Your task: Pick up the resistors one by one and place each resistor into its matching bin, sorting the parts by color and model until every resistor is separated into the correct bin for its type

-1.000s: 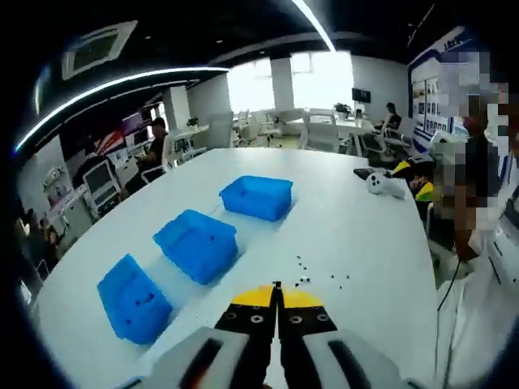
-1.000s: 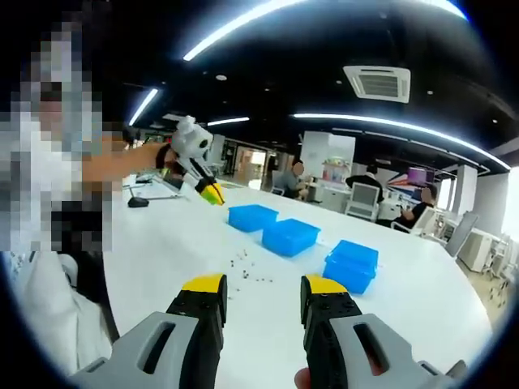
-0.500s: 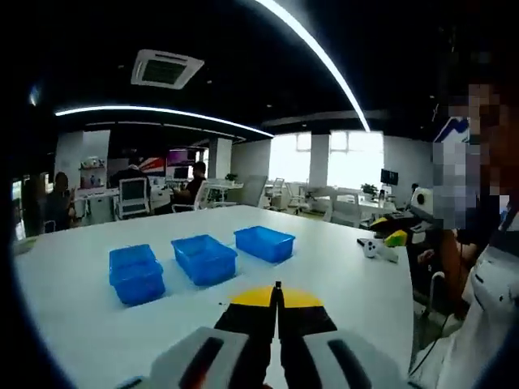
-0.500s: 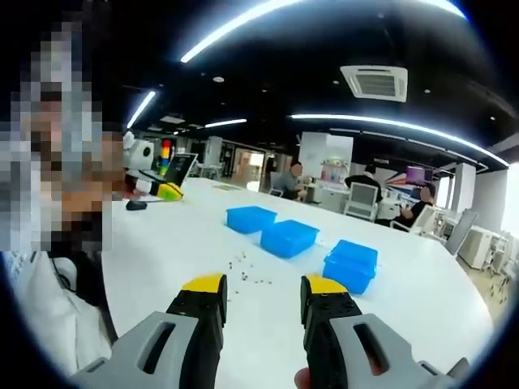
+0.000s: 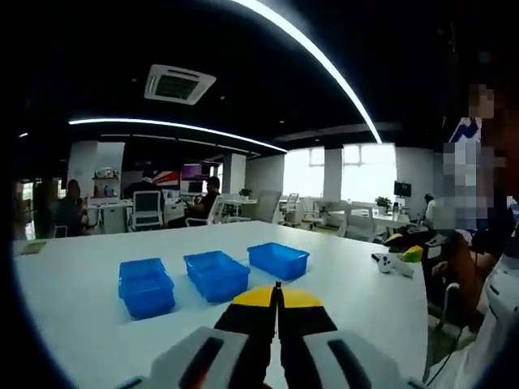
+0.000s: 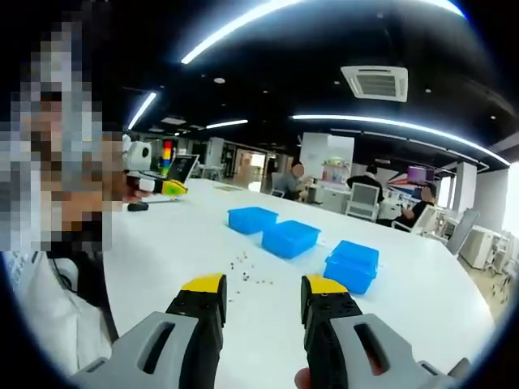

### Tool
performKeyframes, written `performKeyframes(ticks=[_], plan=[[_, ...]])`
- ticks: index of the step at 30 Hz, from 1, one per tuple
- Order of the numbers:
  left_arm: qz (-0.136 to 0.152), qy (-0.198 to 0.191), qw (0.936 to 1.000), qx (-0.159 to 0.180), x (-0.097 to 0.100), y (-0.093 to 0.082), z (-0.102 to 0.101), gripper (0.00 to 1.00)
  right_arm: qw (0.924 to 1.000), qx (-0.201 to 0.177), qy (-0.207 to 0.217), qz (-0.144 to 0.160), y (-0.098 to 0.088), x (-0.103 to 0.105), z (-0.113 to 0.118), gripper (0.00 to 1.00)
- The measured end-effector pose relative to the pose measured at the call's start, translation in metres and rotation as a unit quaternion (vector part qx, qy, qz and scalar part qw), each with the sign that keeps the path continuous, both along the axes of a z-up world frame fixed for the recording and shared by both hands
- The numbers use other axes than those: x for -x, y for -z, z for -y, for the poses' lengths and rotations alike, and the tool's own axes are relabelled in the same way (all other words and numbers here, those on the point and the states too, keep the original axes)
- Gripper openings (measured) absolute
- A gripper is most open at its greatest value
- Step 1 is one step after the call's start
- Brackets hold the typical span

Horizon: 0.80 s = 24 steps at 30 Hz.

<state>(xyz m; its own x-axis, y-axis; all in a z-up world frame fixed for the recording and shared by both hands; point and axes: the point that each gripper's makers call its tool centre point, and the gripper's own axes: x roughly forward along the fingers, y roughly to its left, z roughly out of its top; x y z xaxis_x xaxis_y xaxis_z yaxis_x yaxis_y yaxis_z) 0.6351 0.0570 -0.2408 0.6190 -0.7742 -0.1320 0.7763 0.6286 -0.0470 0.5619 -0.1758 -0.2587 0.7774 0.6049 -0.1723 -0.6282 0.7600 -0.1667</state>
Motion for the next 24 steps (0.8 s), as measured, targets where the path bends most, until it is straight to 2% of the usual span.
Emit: performKeyframes(ticks=[4,10,15,18,21,23,24], plan=[[0.004,-0.001,0.9998,-0.022,-0.032,-0.007,0.017,0.04,1.0,0.0,0.0,0.002,-0.002,0.0,0.001,0.39],[-0.008,-0.008,0.9997,-0.021,-0.081,-0.015,0.043,0.04,1.0,-0.001,0.003,0.003,-0.003,0.0,0.004,0.38],[0.001,-0.021,0.9993,-0.03,-0.122,-0.017,0.061,0.04,1.0,-0.003,0.005,0.004,-0.004,0.001,0.005,0.38],[0.01,-0.053,0.9972,-0.051,-0.156,-0.013,0.066,0.04,1.0,-0.002,0.004,0.006,-0.006,0.002,0.005,0.38],[-0.001,-0.075,0.9956,-0.057,-0.186,-0.003,0.069,0.04,0.9999,-0.003,0.005,0.008,-0.009,0.003,0.007,0.38],[-0.009,-0.097,0.992,-0.081,-0.208,0.01,0.065,0.04,0.9999,-0.003,0.006,0.01,-0.01,0.004,0.008,0.38],[-0.025,-0.102,0.9914,-0.079,-0.215,0.016,0.065,0.04,0.9999,-0.003,0.007,0.01,-0.011,0.004,0.008,0.38]])
